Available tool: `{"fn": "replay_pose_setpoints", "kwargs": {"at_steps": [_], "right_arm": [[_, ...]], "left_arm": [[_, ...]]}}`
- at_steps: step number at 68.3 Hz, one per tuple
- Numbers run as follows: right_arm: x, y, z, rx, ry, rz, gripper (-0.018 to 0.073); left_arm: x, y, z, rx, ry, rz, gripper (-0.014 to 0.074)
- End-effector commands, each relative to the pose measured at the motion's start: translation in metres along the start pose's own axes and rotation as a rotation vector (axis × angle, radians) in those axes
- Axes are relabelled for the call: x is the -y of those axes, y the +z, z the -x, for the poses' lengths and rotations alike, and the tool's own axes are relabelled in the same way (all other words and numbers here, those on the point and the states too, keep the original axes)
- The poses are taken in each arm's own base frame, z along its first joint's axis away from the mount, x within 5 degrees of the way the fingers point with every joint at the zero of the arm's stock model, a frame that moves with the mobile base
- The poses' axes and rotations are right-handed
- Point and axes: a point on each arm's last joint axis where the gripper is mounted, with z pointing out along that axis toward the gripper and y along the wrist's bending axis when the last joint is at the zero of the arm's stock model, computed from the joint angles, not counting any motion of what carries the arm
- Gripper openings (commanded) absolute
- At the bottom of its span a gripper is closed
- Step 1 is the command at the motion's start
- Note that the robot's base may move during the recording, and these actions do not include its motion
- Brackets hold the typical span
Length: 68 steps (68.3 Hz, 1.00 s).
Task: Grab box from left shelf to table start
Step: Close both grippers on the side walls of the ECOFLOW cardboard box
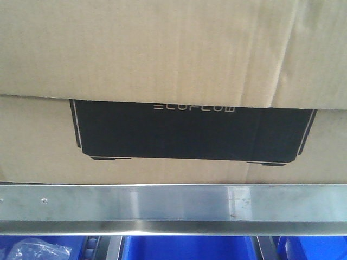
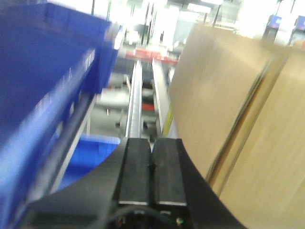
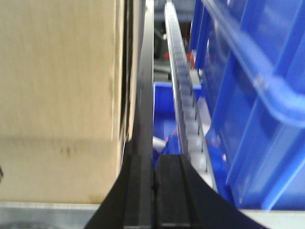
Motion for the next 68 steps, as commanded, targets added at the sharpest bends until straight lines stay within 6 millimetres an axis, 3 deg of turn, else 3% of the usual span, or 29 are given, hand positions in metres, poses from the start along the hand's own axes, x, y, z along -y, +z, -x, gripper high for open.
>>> {"fn": "replay_pose_setpoints", "kwargs": {"at_steps": [1, 14, 22, 30, 36, 68], "right_arm": [[0.001, -0.001, 0.011, 0.125, -0.002, -0.015, 0.0049], [0.001, -0.002, 0.013, 0.146, -0.002, -0.017, 0.0049], [0.001, -0.002, 0.013, 0.145, -0.002, -0.017, 0.0049], [0.001, -0.002, 0.013, 0.144, -0.002, -0.017, 0.0049], [0.001, -0.002, 0.013, 0.144, -0.002, -0.017, 0.0049], [0.001, -0.002, 0.013, 0.144, -0.002, -0.017, 0.0049]], "left_arm": [[0.006, 0.001, 0.044, 0.091, 0.036, -0.017, -0.0098], [0.014, 0.017, 0.097, 0.054, 0.034, -0.028, -0.0085], [0.019, 0.034, 0.116, 0.025, 0.028, -0.062, 0.0033], [0.025, 0.055, 0.121, -0.031, 0.023, -0.106, 0.0242], [0.031, 0.070, 0.125, -0.070, 0.021, -0.143, 0.0349], [0.080, 0.170, 0.153, -0.592, 0.077, -0.231, 0.0444]]}}
